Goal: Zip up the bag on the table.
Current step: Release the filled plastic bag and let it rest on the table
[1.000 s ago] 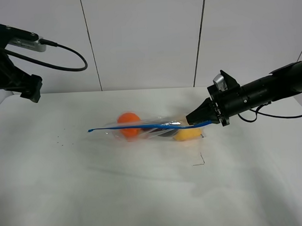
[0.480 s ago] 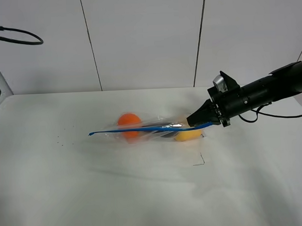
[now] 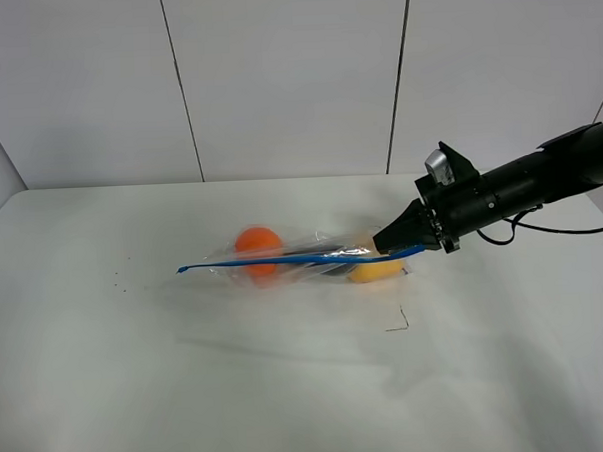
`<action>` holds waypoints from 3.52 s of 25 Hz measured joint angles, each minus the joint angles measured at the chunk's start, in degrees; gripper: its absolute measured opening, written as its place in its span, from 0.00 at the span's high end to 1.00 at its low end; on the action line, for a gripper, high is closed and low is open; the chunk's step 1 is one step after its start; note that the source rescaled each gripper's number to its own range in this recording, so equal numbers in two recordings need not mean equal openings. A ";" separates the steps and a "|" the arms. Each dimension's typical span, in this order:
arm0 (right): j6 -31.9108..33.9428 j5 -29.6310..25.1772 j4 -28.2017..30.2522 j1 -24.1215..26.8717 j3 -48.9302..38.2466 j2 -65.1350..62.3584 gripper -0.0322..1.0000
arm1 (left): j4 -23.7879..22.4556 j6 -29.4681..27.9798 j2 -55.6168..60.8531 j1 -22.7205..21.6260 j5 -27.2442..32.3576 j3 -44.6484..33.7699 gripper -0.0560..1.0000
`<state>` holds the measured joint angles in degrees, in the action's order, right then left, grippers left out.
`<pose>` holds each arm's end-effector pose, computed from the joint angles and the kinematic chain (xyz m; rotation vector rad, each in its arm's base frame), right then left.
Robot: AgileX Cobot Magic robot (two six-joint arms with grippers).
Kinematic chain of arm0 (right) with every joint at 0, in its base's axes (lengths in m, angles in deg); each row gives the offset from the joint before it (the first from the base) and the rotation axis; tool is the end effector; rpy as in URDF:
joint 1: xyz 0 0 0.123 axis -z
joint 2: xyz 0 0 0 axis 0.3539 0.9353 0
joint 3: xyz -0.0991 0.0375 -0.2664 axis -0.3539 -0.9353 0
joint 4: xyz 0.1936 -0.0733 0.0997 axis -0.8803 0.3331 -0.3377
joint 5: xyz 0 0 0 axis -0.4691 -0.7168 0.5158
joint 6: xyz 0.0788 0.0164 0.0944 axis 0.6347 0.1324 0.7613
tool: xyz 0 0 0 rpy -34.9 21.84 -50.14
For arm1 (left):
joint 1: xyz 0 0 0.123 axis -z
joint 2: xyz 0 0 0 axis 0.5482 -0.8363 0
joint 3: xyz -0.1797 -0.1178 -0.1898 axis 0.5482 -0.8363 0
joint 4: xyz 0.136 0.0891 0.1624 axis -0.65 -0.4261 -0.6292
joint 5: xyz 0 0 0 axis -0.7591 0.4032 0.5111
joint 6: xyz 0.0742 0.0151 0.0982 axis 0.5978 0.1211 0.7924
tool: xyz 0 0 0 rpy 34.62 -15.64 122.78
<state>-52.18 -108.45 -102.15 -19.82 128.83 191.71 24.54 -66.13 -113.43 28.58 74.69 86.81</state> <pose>0.3466 0.1026 0.1628 -0.2873 2.5617 1.4870 0.2173 0.0466 0.3887 -0.1561 2.2803 0.3378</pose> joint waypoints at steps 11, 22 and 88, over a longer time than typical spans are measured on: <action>-0.12 0.00 0.00 0.00 0.00 0.00 0.97 | 7.09 6.81 28.80 0.00 -6.66 -26.97 0.00; -0.47 0.00 0.00 0.00 0.00 0.00 0.97 | 9.92 6.81 62.62 0.00 -2.39 -39.84 0.00; 1.89 -0.05 -0.71 0.00 0.00 0.00 0.01 | 14.55 7.30 64.63 0.00 5.98 -43.34 0.00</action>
<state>-50.29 -108.50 -102.86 -19.82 128.83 191.71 39.09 -58.83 -48.80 28.58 80.67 43.47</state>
